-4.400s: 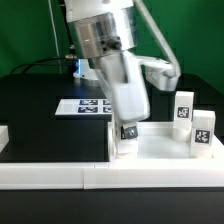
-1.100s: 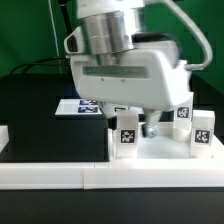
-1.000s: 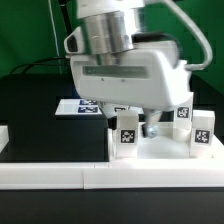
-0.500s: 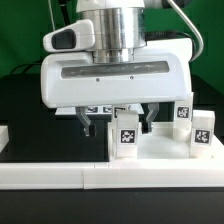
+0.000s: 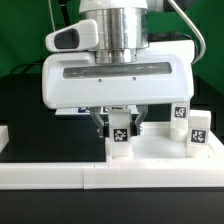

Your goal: Assemble square table

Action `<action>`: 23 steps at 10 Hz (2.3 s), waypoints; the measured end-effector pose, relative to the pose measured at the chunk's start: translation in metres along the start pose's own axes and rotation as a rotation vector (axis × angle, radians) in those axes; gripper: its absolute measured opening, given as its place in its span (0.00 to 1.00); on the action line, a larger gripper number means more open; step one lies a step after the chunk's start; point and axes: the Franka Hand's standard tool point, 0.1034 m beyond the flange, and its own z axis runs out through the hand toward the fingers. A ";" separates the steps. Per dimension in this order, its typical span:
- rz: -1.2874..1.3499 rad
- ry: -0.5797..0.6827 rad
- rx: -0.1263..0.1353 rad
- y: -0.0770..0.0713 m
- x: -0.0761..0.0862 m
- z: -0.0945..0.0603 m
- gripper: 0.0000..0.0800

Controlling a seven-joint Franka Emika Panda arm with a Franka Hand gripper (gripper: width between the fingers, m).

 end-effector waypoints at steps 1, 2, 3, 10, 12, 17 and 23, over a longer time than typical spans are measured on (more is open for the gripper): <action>0.112 0.000 0.004 0.000 0.000 0.000 0.36; 0.155 -0.001 0.004 -0.001 0.000 0.000 0.36; 0.349 -0.006 -0.001 0.001 -0.001 0.000 0.36; 1.436 -0.136 0.059 0.009 -0.014 0.003 0.36; 1.391 -0.134 0.060 0.009 -0.015 0.004 0.45; 0.566 -0.091 0.077 0.005 -0.013 0.003 0.81; 0.057 -0.071 0.069 0.005 -0.012 0.003 0.81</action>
Offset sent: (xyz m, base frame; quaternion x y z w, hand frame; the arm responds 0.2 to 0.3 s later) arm -0.0062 0.0053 -0.0038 0.0487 -0.0161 0.4637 0.8845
